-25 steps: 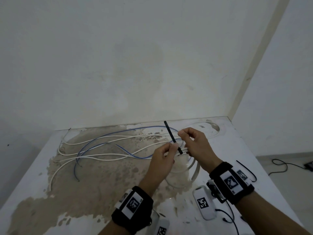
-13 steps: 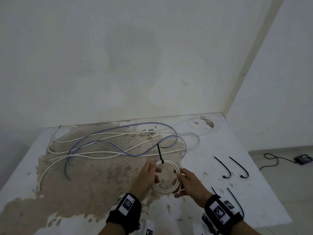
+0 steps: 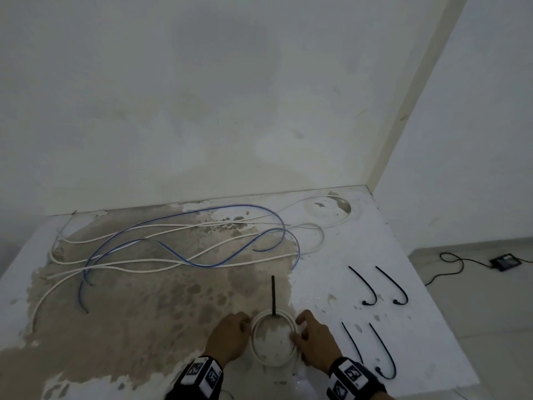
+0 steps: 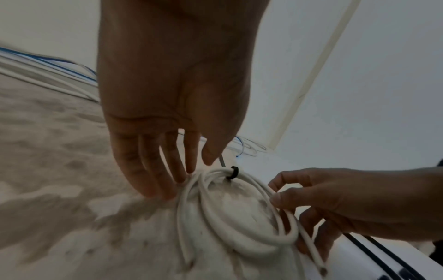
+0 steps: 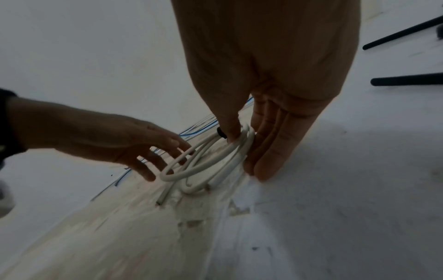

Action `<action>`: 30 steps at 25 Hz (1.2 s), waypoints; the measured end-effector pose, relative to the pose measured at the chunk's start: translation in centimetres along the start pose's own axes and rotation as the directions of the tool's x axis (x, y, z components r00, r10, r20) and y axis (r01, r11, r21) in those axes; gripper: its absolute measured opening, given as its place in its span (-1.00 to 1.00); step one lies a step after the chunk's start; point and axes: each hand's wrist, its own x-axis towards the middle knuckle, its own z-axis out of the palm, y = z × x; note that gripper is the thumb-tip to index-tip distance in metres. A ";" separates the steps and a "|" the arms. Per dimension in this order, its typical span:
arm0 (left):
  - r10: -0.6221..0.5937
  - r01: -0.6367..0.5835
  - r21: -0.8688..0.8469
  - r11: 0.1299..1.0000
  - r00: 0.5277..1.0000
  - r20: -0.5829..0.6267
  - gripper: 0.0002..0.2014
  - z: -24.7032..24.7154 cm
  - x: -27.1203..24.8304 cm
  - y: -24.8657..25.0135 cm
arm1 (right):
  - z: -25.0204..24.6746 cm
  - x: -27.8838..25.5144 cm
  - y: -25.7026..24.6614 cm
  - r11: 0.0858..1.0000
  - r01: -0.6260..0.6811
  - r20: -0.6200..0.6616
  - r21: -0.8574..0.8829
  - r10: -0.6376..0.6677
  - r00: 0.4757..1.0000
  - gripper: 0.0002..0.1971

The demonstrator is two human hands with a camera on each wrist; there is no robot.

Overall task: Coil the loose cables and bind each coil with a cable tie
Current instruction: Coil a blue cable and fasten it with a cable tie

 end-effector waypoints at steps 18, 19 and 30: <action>0.644 -0.468 0.749 0.468 0.762 0.074 -0.71 -6.8 18.1 11.8 | 0.5 1.5 2.7 0.991 0.054 -0.043 0.124 -0.049 0.998 -0.83; 0.660 -0.483 0.723 0.493 0.750 0.052 -0.76 -7.5 17.7 11.8 | 0.5 1.5 2.7 0.991 0.054 -0.047 0.118 -0.049 0.998 -0.83; 0.495 -0.481 0.133 0.867 0.862 -0.106 -0.68 -12.0 5.6 4.3 | 1.0 0.4 1.0 0.980 -0.034 -0.184 -0.195 -0.002 0.983 -0.72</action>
